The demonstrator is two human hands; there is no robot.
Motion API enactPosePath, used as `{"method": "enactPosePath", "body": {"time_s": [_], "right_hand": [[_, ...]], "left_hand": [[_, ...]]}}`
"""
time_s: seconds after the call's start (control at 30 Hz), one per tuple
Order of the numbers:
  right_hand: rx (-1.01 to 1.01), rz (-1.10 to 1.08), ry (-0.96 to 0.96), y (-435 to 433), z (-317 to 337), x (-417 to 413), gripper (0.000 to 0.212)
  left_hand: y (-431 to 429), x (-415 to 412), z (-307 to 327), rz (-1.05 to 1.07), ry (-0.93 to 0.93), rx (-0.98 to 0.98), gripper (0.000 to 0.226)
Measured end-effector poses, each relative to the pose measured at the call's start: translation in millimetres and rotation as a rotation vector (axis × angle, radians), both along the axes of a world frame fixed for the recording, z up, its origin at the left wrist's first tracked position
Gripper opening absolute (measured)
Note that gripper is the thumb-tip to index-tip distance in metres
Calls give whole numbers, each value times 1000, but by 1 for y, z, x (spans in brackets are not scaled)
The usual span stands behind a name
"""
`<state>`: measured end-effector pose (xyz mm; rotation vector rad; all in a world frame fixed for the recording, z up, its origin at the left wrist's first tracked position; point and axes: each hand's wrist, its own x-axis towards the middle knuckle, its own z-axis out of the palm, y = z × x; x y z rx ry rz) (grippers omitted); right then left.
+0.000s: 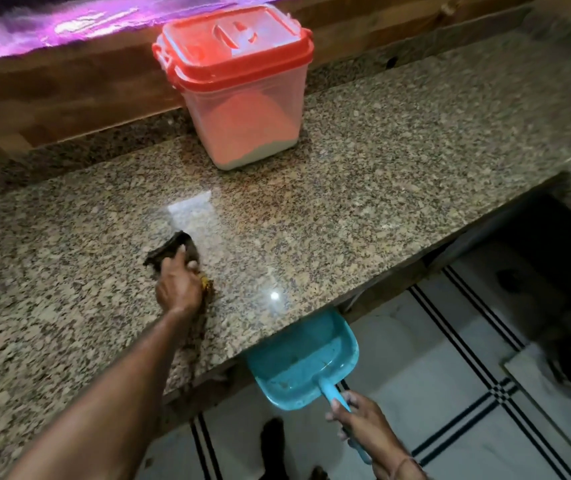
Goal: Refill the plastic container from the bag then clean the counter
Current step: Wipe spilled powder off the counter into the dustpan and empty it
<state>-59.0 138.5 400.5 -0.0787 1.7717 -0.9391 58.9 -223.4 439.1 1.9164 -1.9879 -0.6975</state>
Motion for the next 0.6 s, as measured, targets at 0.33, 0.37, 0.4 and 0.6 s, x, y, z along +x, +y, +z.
{"method": "enactPosePath", "body": {"time_s": [0.33, 0.37, 0.4, 0.6], "right_hand": [[49, -142, -19, -18, 4, -23, 16], [42, -145, -23, -20, 5, -25, 16], [33, -151, -30, -21, 6, -28, 16], [-2, -207, -57, -20, 8, -40, 13]], "left_hand": [[91, -132, -4, -604, 77, 1, 43], [84, -131, -3, -616, 96, 28, 43], [74, -126, 3, -571, 164, 8, 38], [-38, -66, 8, -217, -44, -19, 49]]}}
